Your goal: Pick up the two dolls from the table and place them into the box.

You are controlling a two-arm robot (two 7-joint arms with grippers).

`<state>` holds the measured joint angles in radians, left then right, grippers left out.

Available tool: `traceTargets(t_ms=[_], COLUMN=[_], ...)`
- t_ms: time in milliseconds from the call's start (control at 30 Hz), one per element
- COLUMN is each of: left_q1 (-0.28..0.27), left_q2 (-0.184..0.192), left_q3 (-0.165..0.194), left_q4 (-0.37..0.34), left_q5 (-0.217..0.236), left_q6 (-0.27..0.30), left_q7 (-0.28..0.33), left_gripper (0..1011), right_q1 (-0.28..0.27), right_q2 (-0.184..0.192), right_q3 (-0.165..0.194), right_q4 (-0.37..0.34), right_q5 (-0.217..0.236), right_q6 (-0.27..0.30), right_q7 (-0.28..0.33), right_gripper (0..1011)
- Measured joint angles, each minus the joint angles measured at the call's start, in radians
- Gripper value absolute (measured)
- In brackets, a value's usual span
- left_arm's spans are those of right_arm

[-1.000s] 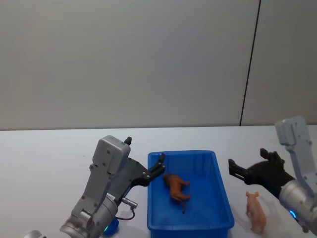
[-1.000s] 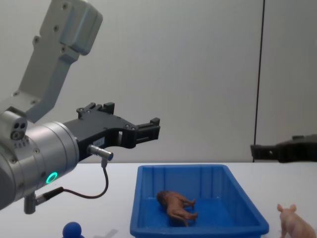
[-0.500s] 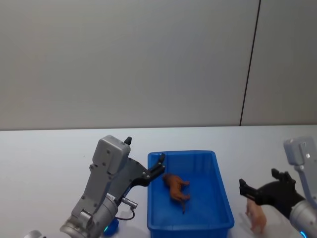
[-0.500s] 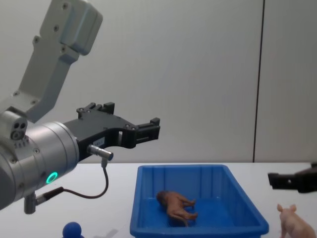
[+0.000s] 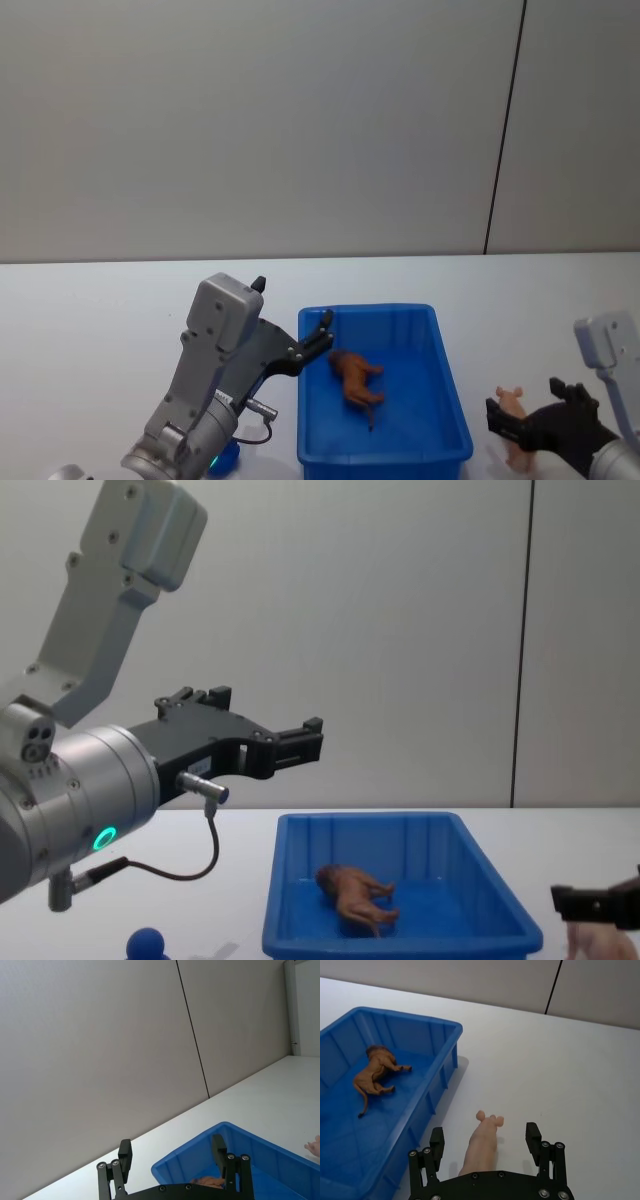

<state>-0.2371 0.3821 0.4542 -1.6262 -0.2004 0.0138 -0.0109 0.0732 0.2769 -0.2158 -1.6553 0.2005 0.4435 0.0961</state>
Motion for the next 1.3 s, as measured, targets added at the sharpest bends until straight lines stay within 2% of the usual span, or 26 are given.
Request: traceTargets(t_ms=[167,367,700,833,900,1300], left_q1=[0.000,0.000,0.000,0.000,0.000,0.000], left_q2=[0.000,0.000,0.000,0.000,0.000,0.000], left_q3=[0.000,0.000,0.000,0.000,0.000,0.000], left_q4=[0.000,0.000,0.000,0.000,0.000,0.000], left_q5=[0.000,0.000,0.000,0.000,0.000,0.000], left_q6=[0.000,0.000,0.000,0.000,0.000,0.000], left_q7=[0.000,0.000,0.000,0.000,0.000,0.000], left_gripper=[1001,1001,1001,1001,1001,1001], right_q1=[-0.010,-0.017,-0.024,-0.024,-0.024,-0.025], right_q2=[0.001,0.000,-0.005,-0.007,-0.008,-0.008], right_q3=[0.000,-0.001,-0.001,-0.001,-0.001,-0.003], right_q4=[0.012,0.026,0.056,0.063,0.066,0.053], right_q5=[0.006,0.014,0.027,0.029,0.028,-0.002], right_q6=[0.002,0.008,0.023,0.023,0.021,-0.030], right_q7=[0.004,0.006,0.003,0.002,0.002,0.007], right_gripper=[996,879,592,429,387,380])
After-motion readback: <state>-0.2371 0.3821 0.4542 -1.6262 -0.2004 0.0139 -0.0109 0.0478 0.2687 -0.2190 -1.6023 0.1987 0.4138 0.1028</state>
